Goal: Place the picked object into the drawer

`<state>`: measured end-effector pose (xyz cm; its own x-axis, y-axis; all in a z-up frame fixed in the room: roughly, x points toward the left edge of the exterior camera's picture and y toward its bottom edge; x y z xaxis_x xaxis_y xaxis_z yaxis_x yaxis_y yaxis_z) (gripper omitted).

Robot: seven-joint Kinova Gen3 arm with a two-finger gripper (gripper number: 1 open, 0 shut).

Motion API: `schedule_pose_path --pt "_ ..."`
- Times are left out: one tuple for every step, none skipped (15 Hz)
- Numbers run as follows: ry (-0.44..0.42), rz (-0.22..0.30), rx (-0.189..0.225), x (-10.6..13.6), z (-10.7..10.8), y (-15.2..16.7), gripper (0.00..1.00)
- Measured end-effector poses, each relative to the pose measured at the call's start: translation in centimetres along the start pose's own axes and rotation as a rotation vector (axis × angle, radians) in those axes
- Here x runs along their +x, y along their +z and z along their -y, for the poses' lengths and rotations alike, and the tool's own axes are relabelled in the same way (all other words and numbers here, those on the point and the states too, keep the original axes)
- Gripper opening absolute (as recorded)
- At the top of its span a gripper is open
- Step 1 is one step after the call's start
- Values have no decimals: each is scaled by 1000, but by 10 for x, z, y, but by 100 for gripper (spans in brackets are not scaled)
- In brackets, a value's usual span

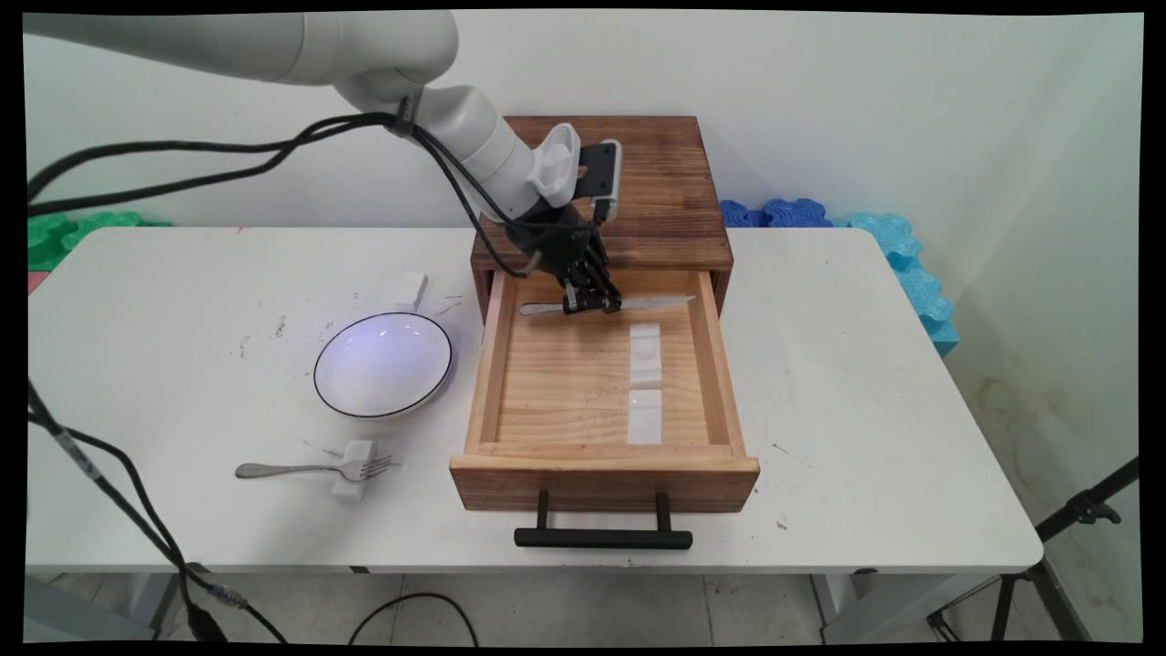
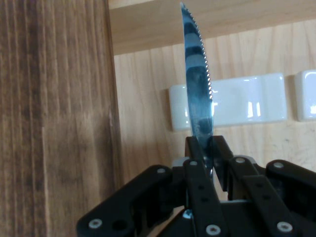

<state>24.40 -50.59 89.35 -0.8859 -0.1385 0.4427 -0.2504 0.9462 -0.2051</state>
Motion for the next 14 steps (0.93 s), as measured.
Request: schedule_pose_path --pt "-1 2 -2 0 -1 3 0" --pt "-2 4 -3 -1 -1 6 0" --pt "-3 5 -3 -1 -2 8 0" --pt "-3 6 -4 -1 -2 10 0" --pt "-4 7 -4 -2 -2 12 0" --pt "-5 8 -4 -2 -3 15 0" --pt "-7 9 -4 -3 -3 18 0" --pt "-9 10 -4 -3 -4 20 0" --pt "-10 10 -4 -4 -4 21 0" --pt "-13 11 -4 -4 -4 24 0" --pt "-15 11 -5 -4 -5 25 0" --pt "-18 10 -5 -5 -5 27 0" --pt "-20 10 -5 -5 -5 29 0" --pt "-24 10 -5 -5 -6 31 0"
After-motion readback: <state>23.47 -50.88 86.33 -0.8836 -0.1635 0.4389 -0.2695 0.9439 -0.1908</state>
